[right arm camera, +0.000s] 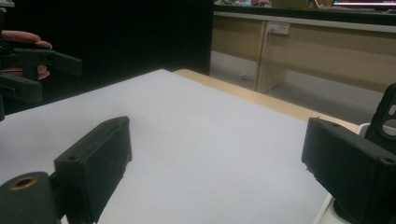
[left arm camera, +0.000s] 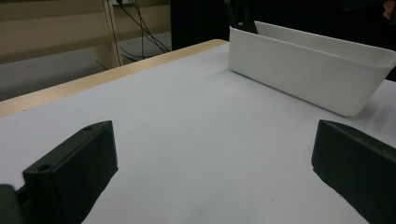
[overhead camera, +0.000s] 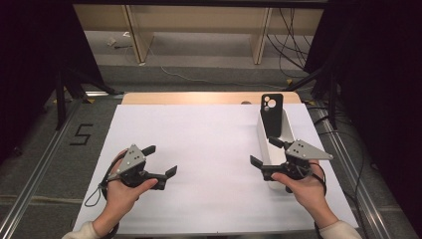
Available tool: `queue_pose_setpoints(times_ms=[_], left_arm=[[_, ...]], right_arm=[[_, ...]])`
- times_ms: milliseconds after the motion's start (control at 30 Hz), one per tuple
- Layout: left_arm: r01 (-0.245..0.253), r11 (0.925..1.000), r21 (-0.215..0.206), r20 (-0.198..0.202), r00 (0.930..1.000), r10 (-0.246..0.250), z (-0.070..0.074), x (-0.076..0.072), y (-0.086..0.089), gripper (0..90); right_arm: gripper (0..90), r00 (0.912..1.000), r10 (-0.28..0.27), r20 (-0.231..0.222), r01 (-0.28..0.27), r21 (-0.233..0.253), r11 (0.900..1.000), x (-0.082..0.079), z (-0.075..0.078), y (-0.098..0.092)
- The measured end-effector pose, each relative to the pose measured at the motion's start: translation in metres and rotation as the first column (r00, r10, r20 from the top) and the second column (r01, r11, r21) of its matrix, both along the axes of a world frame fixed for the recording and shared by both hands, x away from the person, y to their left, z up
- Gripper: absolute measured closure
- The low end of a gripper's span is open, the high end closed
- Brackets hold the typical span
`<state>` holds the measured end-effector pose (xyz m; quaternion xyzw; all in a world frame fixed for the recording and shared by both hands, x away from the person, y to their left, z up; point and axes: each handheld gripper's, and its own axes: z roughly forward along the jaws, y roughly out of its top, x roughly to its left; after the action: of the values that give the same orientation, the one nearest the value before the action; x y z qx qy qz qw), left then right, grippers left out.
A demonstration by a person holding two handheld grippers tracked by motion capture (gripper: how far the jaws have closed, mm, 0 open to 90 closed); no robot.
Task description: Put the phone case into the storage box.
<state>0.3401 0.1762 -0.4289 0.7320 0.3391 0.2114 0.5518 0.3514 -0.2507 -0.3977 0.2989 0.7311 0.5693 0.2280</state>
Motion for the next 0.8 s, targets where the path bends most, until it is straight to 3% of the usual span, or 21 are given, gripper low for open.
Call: queue_pose_setpoints(times_ms=[500, 800], left_arm=[[-0.002, 1.0, -0.002, -0.004, 1.0, 0.002, -0.001, 0.0, 0.0, 0.0], [-0.002, 1.0, 0.0, -0.004, 1.0, 0.002, -0.001, 0.0, 0.0, 0.0]], right_arm=[[9.7, 0.9998, -0.012, -0.016, 0.012, -0.013, 1.0, -0.008, -0.01, -0.01], [9.7, 0.9998, -0.021, -0.008, 0.02, -0.045, 0.999, -0.013, -0.014, -0.014]])
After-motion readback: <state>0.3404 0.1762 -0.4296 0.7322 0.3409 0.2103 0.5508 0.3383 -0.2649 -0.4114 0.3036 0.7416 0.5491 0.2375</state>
